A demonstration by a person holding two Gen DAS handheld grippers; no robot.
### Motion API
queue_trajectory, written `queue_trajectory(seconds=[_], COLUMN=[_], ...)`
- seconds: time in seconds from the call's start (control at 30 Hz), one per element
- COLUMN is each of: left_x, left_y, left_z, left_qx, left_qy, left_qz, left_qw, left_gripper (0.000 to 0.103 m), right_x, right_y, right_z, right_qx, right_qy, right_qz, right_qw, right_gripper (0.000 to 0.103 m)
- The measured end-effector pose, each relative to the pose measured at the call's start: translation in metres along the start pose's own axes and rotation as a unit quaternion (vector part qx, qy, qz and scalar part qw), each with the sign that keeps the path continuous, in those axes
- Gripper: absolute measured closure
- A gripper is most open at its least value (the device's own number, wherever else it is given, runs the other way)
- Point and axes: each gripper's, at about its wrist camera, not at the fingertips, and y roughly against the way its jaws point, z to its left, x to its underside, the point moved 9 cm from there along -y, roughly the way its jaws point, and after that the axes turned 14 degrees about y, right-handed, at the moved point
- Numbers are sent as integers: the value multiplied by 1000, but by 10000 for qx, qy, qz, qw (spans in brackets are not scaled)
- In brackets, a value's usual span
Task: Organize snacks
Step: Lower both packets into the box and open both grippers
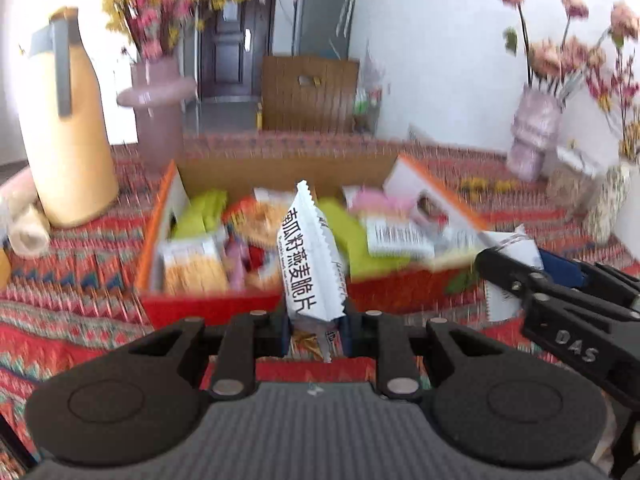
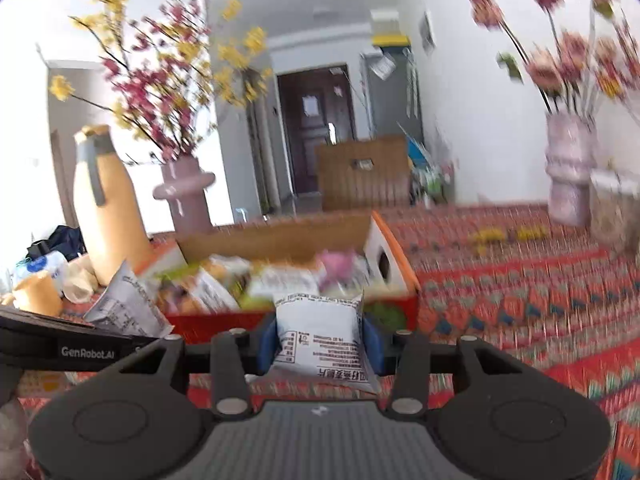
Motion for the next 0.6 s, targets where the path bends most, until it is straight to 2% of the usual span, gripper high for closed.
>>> queue_trajectory(seconds=[0.13,0.27,0.37,0.4,0.43,0.47,0.53,0.57,0.6], left_x=[-38,-63,-70,-71,-72,-72,-72,-71,-72], left_y=[-3,-22,-43,-49,-55,-57,-54,-51,-48], left_z=[5,11,17,20,23,26,34,39,41], left_qx=[-76,-285,-483,-547,-603,-629,-713,-732,-730], left_qy=[192,257,242,261,290,321,341,359,382], left_qz=[-349,-613,-552,-510,-443,-436,-555,-633,-694], left_qw=[9992,9974,9970,9969,9968,9965,9953,9947,9942], left_gripper=[80,80,79,74,58,49,13,8,3], right_x=[-32,-46,-49,-48,-47,-46,-44,-44,-44], right_y=[-23,-63,-92,-101,-109,-114,-117,-115,-113], right_z=[4,3,-1,-3,-4,-6,-8,-9,-11], right_qx=[-21,-17,-25,-54,-73,-75,-85,-72,-56], right_qy=[176,196,148,120,92,66,25,37,41], right_qz=[-60,48,174,238,304,351,388,368,351], right_qw=[9998,9998,9997,9996,9995,9993,9992,9993,9994], right_gripper=[60,59,59,59,57,56,47,45,33])
